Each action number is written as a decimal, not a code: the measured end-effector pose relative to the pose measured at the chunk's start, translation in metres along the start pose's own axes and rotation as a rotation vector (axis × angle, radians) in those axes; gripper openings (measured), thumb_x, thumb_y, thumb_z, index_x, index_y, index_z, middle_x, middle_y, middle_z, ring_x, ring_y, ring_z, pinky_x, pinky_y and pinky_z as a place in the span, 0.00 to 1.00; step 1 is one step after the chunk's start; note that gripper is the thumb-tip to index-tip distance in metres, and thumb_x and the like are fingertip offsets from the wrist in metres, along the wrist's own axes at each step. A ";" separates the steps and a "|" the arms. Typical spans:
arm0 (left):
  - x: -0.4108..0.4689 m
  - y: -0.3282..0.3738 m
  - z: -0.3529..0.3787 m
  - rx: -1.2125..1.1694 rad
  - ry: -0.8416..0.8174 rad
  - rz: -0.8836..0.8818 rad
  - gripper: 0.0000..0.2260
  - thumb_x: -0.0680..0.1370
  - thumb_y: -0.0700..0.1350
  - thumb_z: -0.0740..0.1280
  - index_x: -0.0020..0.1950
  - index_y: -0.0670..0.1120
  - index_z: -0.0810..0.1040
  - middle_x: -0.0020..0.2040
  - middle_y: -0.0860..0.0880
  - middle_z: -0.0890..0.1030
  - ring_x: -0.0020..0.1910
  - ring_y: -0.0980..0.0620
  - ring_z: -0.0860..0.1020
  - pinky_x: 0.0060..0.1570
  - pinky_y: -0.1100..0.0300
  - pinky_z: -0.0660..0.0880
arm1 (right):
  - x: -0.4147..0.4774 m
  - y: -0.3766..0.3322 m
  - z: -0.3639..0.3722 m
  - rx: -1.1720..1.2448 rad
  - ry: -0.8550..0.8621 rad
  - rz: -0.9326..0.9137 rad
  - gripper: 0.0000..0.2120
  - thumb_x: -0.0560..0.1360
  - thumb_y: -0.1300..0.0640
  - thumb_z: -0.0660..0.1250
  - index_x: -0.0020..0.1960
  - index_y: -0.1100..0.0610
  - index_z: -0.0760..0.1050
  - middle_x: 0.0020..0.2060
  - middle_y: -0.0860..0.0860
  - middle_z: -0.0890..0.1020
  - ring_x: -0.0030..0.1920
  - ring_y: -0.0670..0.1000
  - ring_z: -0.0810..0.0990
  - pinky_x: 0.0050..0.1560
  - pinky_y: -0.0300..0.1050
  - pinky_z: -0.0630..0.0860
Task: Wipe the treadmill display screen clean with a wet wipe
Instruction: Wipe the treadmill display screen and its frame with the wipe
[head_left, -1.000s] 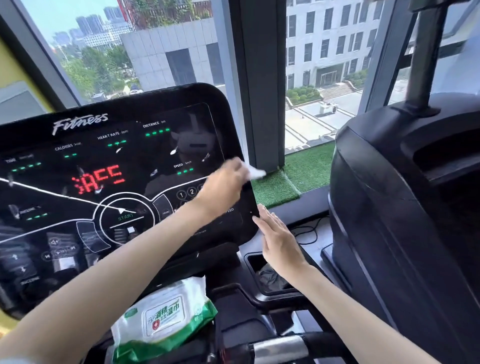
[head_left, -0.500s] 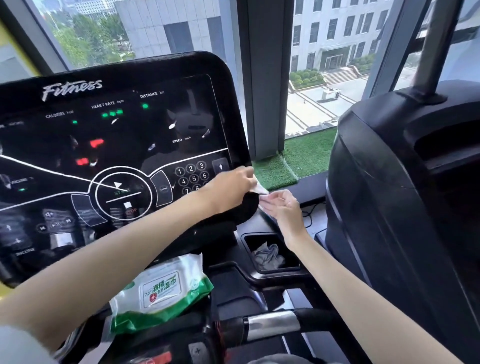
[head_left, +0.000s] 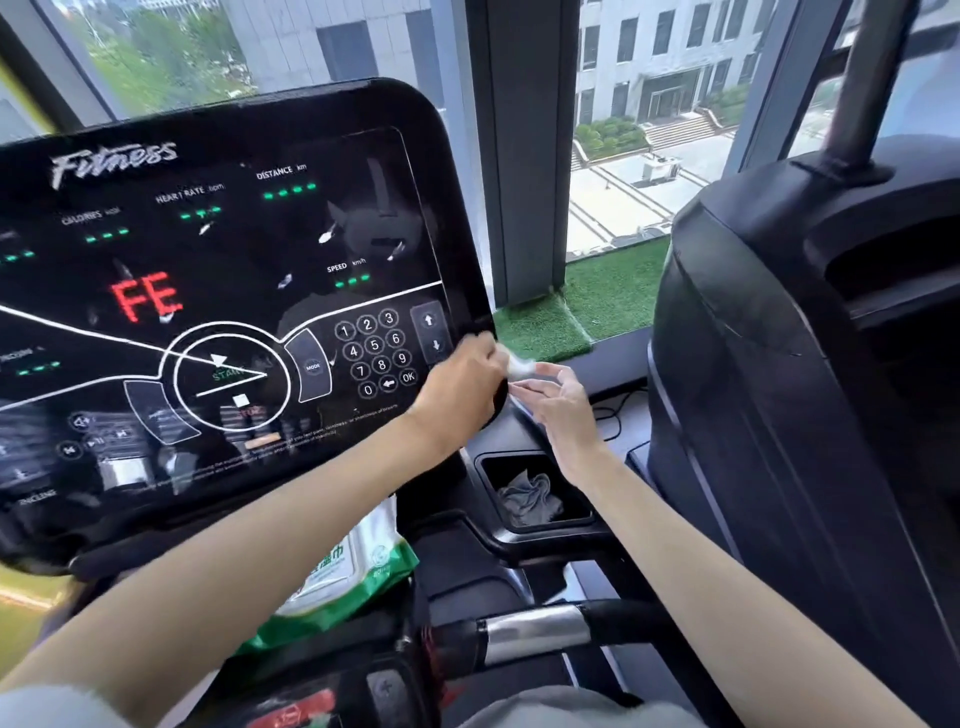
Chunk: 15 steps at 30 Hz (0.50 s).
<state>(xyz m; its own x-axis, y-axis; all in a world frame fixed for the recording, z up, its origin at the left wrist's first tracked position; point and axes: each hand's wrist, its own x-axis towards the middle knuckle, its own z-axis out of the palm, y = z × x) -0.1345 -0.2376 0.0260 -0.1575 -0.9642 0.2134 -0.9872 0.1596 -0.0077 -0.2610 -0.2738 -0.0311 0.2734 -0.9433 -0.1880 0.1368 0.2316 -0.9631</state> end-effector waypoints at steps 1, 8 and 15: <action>-0.006 0.003 0.007 0.034 -0.100 0.083 0.14 0.72 0.30 0.60 0.57 0.39 0.73 0.54 0.43 0.71 0.54 0.46 0.72 0.45 0.54 0.76 | 0.001 0.002 -0.001 0.022 -0.011 0.000 0.19 0.70 0.74 0.61 0.53 0.54 0.71 0.48 0.56 0.80 0.49 0.52 0.79 0.47 0.40 0.72; -0.003 -0.008 0.007 -0.013 0.070 -0.024 0.15 0.71 0.28 0.61 0.55 0.38 0.75 0.52 0.43 0.73 0.53 0.45 0.72 0.42 0.50 0.78 | 0.001 0.000 0.001 -0.010 -0.019 -0.007 0.16 0.72 0.72 0.61 0.52 0.53 0.71 0.51 0.58 0.80 0.52 0.54 0.80 0.56 0.47 0.73; -0.006 -0.008 0.009 0.097 -0.097 0.135 0.10 0.75 0.34 0.63 0.54 0.42 0.75 0.52 0.45 0.72 0.52 0.48 0.71 0.39 0.55 0.77 | 0.004 -0.001 0.003 -0.024 0.026 -0.028 0.18 0.68 0.73 0.64 0.51 0.53 0.73 0.47 0.60 0.81 0.45 0.52 0.80 0.50 0.48 0.75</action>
<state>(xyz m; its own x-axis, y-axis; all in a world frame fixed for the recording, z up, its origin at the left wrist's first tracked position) -0.1254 -0.2346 0.0164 -0.2861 -0.9519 0.1092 -0.9540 0.2724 -0.1250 -0.2574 -0.2769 -0.0307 0.2452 -0.9553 -0.1650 0.1212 0.1991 -0.9725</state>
